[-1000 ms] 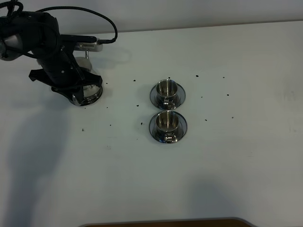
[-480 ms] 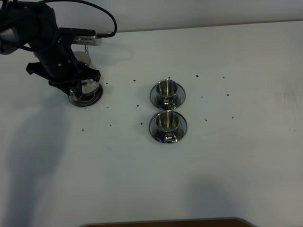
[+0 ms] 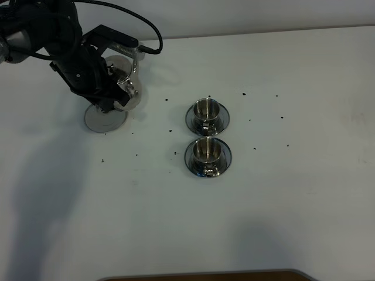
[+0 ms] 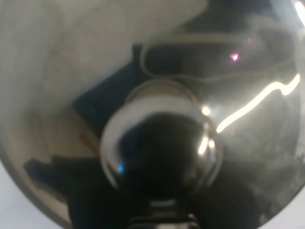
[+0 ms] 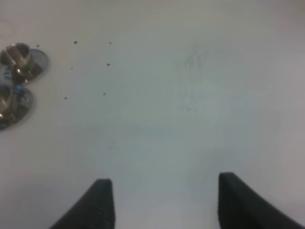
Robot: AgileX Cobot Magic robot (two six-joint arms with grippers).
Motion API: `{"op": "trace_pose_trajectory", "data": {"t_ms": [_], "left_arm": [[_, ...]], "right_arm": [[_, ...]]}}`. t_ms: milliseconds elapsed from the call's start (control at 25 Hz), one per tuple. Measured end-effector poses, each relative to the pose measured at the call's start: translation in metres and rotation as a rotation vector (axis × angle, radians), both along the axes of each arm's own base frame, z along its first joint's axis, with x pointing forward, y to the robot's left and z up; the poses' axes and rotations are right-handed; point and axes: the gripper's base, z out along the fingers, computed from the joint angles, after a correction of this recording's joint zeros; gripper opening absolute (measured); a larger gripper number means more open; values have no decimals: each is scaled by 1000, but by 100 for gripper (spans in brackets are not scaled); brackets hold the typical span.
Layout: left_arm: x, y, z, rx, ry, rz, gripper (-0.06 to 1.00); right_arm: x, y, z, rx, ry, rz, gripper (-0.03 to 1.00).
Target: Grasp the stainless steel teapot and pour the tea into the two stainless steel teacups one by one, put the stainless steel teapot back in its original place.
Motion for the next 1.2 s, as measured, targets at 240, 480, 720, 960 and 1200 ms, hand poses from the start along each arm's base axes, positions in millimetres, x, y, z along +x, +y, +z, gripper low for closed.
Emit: {"op": "trace_pose_trajectory", "data": {"t_ms": [240, 480, 720, 960, 1200], "left_arm": [[3, -14, 5, -20, -61, -140, 24], [4, -22, 6, -72, -97, -280, 24], [4, -33, 7, -59, -136, -390, 24], [5, -39, 8, -19, -181, -521, 24], [6, -43, 9, 54, -230, -663, 24]], "right_arm": [[0, 0, 0, 0, 0, 0, 48], [0, 0, 0, 0, 0, 0, 48], [0, 0, 0, 0, 0, 0, 48], [0, 0, 0, 0, 0, 0, 48], [0, 0, 0, 0, 0, 0, 48]]}}
